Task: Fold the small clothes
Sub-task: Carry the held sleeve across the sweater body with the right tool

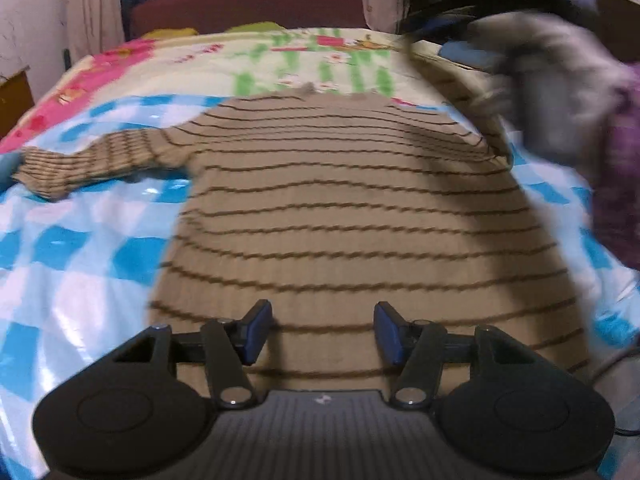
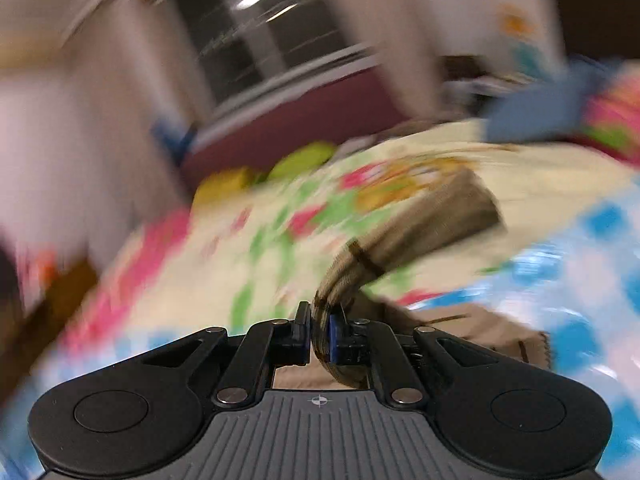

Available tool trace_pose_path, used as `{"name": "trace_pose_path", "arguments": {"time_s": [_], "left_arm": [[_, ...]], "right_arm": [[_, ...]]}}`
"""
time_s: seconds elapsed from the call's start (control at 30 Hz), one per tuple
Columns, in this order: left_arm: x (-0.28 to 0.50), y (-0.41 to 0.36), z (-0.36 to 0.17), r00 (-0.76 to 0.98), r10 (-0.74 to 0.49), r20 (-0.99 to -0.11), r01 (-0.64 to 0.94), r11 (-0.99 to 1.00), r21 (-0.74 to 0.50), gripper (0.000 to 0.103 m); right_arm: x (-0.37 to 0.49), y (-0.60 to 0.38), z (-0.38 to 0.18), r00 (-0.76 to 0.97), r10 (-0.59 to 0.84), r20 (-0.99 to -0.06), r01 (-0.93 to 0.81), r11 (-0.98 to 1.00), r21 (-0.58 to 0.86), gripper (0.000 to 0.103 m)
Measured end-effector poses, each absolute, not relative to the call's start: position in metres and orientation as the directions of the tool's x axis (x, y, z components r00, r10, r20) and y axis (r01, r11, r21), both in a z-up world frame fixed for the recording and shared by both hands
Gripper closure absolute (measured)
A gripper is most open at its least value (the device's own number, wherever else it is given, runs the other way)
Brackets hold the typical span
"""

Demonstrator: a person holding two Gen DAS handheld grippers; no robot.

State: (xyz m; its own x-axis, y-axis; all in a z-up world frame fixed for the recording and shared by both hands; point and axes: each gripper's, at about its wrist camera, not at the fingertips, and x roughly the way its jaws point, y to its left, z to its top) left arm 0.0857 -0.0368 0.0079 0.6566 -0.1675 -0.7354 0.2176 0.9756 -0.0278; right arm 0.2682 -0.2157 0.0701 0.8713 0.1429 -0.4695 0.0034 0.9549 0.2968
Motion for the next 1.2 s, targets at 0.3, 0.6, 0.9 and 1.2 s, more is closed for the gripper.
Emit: {"name": "trace_pose_path", "arguments": {"time_s": [0.3, 0.6, 0.9, 1.2], "left_arm": [[0.086, 0.003, -0.011, 0.665, -0.172, -0.727, 0.160, 0.983, -0.086, 0.042], [0.084, 0.020, -0.008, 0.678, -0.220, -0.702, 0.151, 0.976, -0.159, 0.042], [0.082, 0.032, -0.002, 0.704, -0.230, -0.672, 0.139, 0.973, -0.186, 0.042], [0.087, 0.075, 0.011, 0.724, -0.248, -0.643, 0.064, 0.953, -0.296, 0.042]], "right_arm": [[0.282, -0.095, -0.014, 0.744, 0.103, -0.661, -0.223, 0.969, -0.101, 0.085], [0.285, -0.062, -0.008, 0.723, 0.126, -0.679, -0.350, 0.915, -0.203, 0.081], [0.303, -0.059, 0.019, 0.737, 0.163, -0.656, -0.305, 0.946, -0.108, 0.099], [0.296, 0.024, 0.037, 0.645, 0.301, -0.702, -0.541, 0.829, -0.142, 0.083]]}}
